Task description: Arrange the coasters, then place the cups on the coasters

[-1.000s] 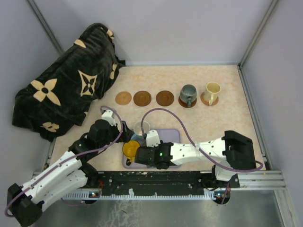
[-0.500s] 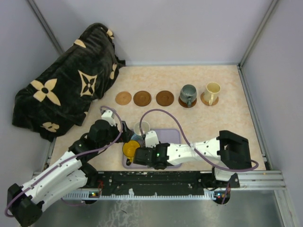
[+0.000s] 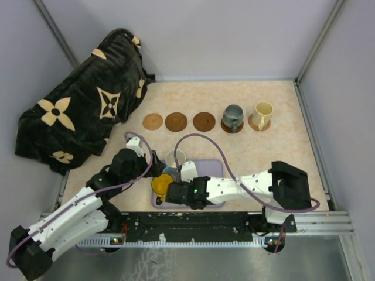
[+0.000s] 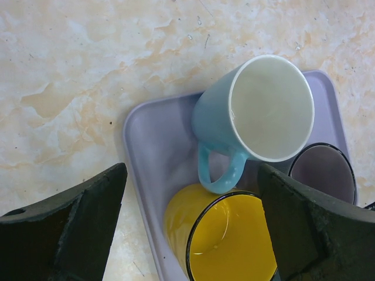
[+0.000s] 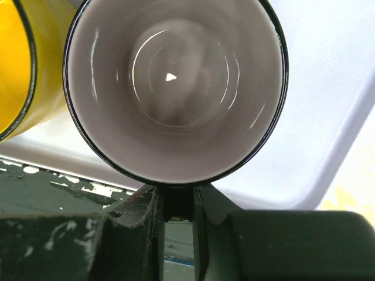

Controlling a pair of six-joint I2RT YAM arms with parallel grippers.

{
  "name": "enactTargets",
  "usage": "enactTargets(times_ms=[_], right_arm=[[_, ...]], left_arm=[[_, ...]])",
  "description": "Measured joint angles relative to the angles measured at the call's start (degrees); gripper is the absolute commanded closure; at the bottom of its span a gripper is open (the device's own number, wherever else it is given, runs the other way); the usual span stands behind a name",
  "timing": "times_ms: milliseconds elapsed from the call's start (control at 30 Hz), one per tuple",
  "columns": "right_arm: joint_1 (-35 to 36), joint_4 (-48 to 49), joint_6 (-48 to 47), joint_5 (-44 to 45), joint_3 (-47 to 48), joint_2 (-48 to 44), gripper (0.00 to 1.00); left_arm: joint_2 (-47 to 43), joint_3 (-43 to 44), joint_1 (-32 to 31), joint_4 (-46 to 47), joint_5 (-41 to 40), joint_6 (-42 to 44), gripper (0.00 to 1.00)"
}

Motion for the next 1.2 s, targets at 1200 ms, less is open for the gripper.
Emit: enactTargets(times_ms=[1200], right_arm=[[-32.72,12.28,-26.21,10.29,4.96,-9.31,1.00]], left_arm=[[4.20,-0.39,-0.11,5.81,3.80,4.70,0.26]])
